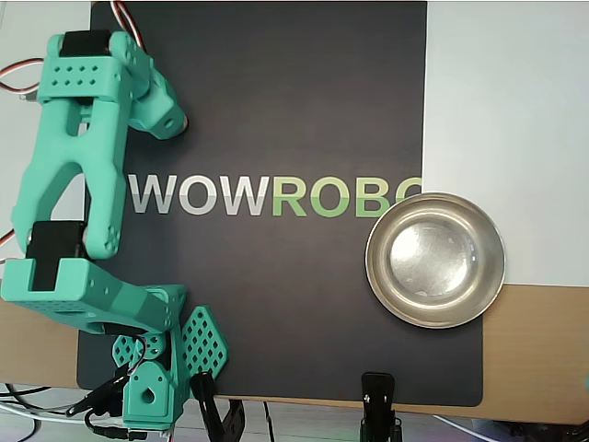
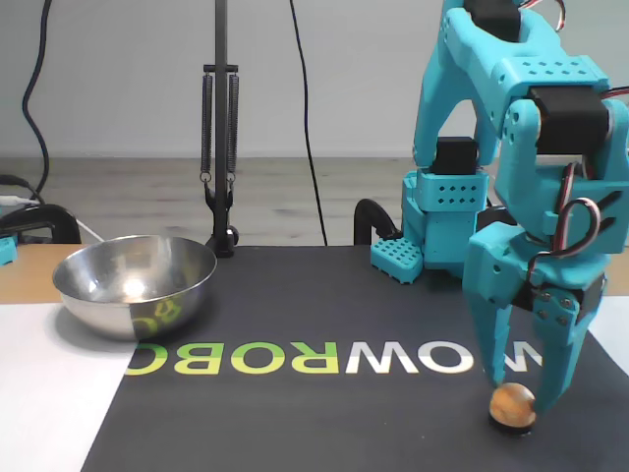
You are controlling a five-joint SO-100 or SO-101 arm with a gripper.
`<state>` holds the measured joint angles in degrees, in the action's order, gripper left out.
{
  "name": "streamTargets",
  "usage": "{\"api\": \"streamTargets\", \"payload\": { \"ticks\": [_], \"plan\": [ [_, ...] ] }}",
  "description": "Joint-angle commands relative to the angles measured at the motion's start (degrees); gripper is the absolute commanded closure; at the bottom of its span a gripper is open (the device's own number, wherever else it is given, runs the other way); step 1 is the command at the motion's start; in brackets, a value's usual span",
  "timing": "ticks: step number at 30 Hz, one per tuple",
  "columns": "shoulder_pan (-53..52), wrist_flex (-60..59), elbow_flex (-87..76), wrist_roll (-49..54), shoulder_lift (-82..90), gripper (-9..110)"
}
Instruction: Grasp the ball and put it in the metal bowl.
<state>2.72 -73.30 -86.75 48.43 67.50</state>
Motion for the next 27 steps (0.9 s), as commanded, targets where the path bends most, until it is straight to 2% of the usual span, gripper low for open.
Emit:
{"api": "streamTargets", "payload": {
  "ticks": [1,12,17,27],
  "plan": [
    [0.09,1.23,0.79,-0.26,-0.62,59],
    [0.09,1.32,0.79,-0.26,-0.7,60],
    [0.09,1.32,0.79,-0.26,-0.7,86],
    [0.0,1.32,0.79,-0.26,-0.53,88]
  ]
}}
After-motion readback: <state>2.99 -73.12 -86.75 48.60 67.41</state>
